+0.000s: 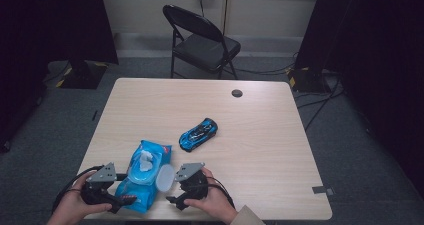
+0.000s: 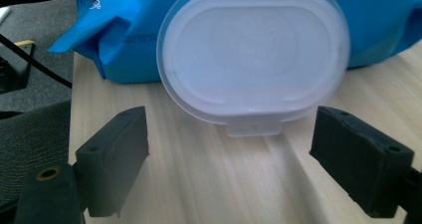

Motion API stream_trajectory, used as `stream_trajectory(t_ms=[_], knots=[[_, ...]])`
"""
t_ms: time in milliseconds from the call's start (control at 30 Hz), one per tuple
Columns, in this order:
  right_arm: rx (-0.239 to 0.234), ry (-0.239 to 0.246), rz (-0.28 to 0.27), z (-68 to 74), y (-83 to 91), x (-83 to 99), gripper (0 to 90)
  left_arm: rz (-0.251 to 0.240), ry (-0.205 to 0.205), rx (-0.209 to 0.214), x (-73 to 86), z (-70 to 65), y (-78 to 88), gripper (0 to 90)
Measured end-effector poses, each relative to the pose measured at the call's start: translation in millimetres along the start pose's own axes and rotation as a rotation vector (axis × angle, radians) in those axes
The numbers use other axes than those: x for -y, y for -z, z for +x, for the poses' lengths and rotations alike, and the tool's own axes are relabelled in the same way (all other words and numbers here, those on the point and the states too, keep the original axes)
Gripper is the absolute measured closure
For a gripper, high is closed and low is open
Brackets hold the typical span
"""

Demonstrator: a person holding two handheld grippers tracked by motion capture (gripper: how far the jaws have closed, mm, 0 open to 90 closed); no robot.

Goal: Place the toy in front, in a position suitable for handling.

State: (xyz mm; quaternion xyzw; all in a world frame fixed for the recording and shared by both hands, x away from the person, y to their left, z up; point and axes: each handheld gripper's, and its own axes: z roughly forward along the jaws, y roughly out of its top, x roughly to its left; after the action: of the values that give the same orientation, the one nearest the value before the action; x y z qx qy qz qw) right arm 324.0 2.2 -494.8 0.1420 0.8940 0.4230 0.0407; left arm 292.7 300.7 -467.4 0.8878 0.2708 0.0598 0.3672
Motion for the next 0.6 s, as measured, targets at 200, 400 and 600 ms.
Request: stream_trajectory(t_ms=[200, 400, 600], knots=[[-0.006, 0.007, -0.003, 2.5, -7.2, -3.1, 15.0, 0.006, 0.003, -0.004, -0.9, 0.1, -1.0, 13.6], [-0.012, 0.008, -0.010, 2.4, -13.0, -6.9, 17.6, 0.010, 0.015, -0.004, -2.0, 0.7, -2.1, 13.2], [-0.008, 0.015, -0.006, 2.2, -19.3, -8.2, 20.0, 0.014, 0.021, -0.012, -3.4, 0.0, -3.3, 13.1]])
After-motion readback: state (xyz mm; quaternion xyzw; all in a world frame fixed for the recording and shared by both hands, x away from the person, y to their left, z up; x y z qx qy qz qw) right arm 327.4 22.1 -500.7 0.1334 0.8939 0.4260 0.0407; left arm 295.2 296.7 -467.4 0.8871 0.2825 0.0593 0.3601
